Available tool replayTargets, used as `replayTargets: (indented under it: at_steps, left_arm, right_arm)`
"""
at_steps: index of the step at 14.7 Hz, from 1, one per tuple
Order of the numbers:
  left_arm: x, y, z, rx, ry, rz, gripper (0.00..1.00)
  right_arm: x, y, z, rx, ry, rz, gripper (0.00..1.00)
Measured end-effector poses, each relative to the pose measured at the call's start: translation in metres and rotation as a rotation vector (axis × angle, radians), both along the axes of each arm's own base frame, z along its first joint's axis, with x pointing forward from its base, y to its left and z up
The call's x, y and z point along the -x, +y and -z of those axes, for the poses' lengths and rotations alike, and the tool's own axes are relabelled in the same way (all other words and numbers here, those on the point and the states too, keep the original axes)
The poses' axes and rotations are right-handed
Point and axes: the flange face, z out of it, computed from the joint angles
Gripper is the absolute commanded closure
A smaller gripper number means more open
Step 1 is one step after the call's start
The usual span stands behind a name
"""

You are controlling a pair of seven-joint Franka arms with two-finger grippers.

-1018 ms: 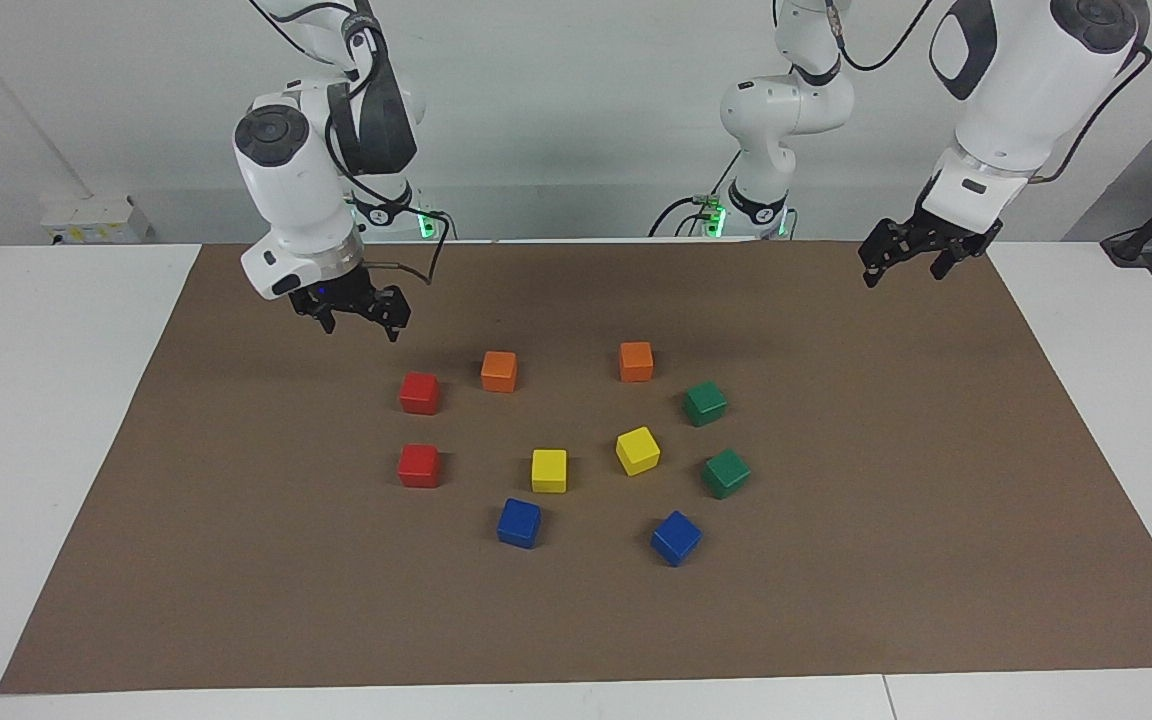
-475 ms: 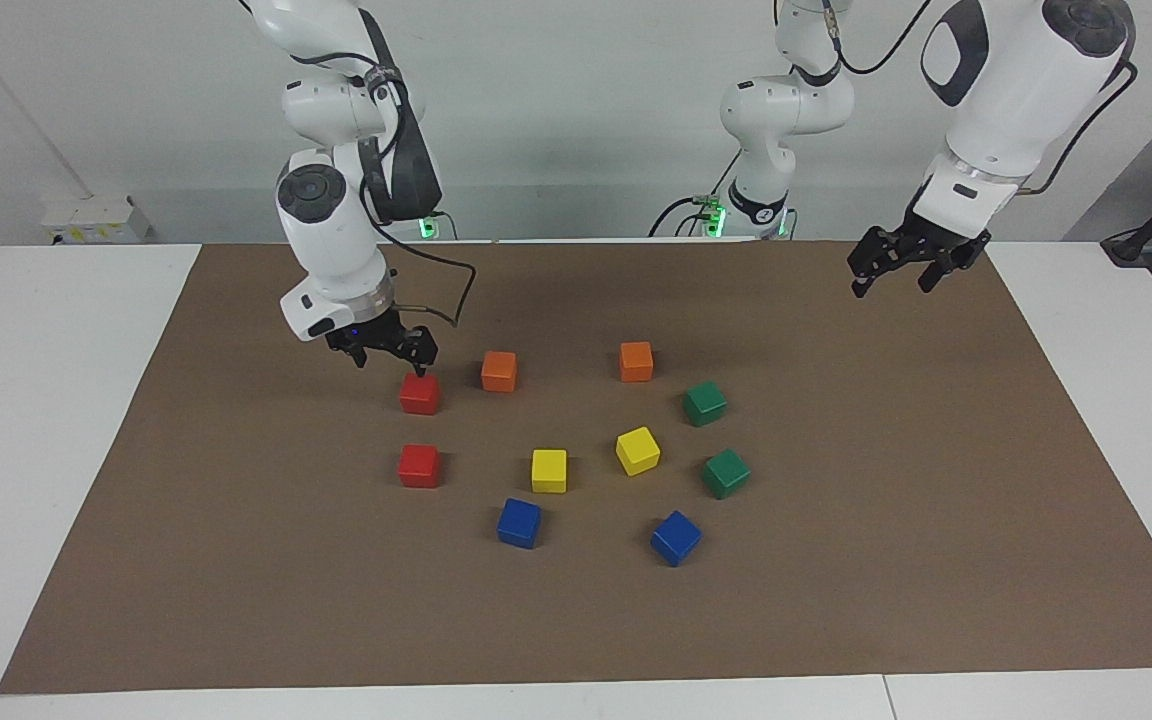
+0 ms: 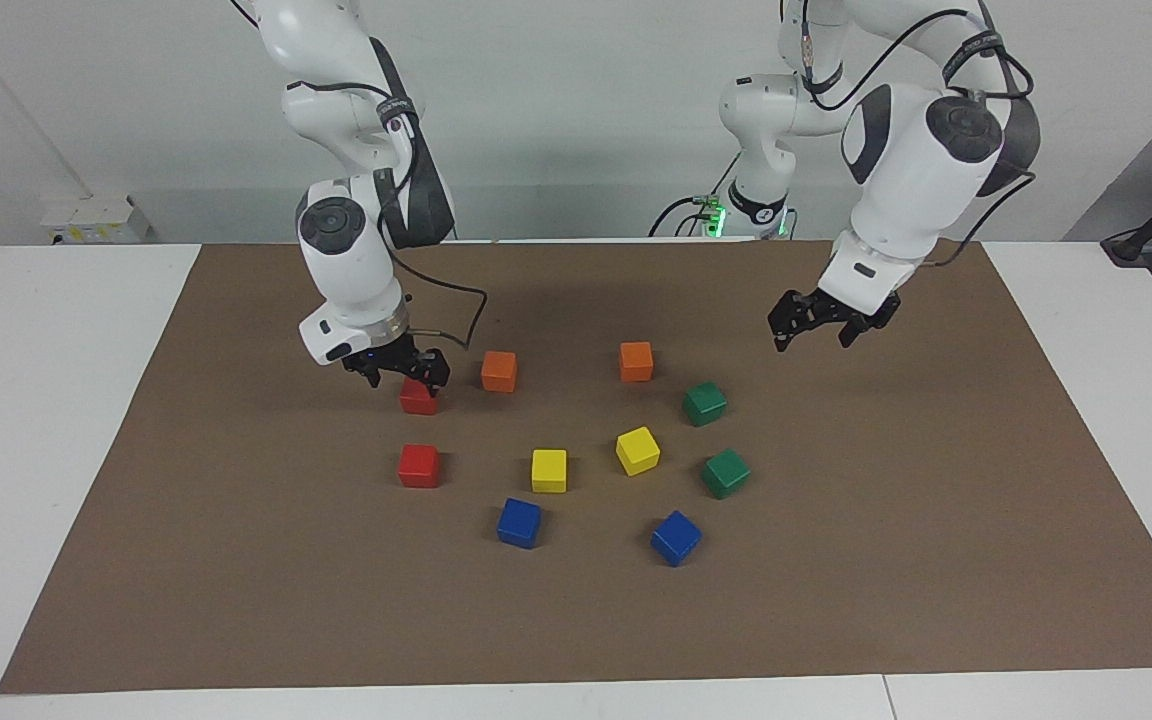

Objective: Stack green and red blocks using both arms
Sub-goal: 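Grasp the nearer green block with the left gripper while the right gripper grasps red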

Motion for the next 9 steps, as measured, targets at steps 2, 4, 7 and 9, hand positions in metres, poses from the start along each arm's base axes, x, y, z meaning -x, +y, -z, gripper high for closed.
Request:
replayTargets:
  at_steps: [2, 4, 7, 9]
  left_arm:
    - [-0.002, -0.015, 0.02, -0.001, 0.0, -0.041, 0.0]
    - [0.004, -0.04, 0.041, -0.015, 0.006, -0.073, 0.0]
    - [0.013, -0.078, 0.073, -0.042, 0.004, -0.099, 0.0]
    - [0.018, -0.08, 0.094, -0.049, 0.015, -0.108, 0.0]
  right_arm:
    - [-0.002, 0.001, 0.005, -0.001, -0.004, 0.0, 0.0]
    - [-0.003, 0.005, 0.008, -0.004, -0.016, 0.001, 0.0]
    - [0.0, 0.01, 0.012, -0.002, -0.009, 0.005, 0.0]
    - [0.006, 0.015, 0.018, 0.001, 0.004, -0.006, 0.0]
